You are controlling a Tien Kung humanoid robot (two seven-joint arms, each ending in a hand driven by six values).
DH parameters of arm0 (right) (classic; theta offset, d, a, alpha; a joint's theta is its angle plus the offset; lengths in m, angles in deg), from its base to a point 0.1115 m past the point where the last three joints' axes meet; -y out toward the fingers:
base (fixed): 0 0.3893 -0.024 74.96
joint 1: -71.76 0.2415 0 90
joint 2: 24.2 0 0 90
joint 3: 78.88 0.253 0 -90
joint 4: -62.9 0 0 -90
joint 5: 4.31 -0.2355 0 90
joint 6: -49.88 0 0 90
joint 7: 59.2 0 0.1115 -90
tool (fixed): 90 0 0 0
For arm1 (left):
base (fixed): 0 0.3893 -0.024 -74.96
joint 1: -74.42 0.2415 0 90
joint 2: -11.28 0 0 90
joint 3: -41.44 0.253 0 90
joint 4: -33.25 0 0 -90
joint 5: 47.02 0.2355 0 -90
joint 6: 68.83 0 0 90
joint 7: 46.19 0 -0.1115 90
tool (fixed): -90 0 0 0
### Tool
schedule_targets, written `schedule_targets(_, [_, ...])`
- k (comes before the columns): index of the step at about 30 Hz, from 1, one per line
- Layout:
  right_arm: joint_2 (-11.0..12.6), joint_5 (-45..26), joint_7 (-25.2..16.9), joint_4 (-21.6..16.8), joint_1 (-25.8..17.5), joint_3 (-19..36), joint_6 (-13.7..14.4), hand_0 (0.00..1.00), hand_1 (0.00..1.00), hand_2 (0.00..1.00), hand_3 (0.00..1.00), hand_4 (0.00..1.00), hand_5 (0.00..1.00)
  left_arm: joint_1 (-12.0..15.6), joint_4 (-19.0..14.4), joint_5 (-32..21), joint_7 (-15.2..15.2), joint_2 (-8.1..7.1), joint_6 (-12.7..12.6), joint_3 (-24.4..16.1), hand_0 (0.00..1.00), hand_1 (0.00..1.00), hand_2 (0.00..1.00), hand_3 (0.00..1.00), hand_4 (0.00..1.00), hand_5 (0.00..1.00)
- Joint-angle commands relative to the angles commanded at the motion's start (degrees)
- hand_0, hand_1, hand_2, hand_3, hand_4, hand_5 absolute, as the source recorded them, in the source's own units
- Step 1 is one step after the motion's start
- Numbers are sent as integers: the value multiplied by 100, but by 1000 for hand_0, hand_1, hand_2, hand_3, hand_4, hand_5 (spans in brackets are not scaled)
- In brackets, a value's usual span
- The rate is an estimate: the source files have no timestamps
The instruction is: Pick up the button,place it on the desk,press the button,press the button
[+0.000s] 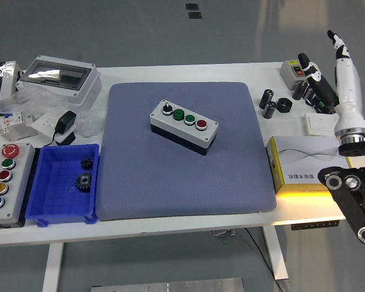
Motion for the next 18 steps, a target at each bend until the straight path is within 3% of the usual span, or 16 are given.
schedule_targets(11, [78, 290, 584, 135, 390, -966, -83, 998, 998, 998, 998, 998, 991, -25, 0, 20, -12, -69, -6, 4, 659, 630, 620, 698, 824, 264])
schedule_targets(12, [88, 339, 660, 126, 434, -1029, -100, 998, 998, 998, 998, 998, 917, -26, 0, 22, -11, -72, -6, 2, 659, 630, 620, 699, 825, 265])
schedule_targets(17, [99, 532, 985, 77, 670, -1392, -187, 998, 998, 998, 998, 998, 917, -25, 0, -1, 6, -64, -9, -8, 659, 630, 620, 699, 825, 265])
schedule_targets(18, [90, 547, 1031, 87, 731, -1492, -209, 998, 998, 998, 998, 998, 833, -22, 0, -8, 9, -62, -9, -12, 659, 630, 620, 699, 825, 267])
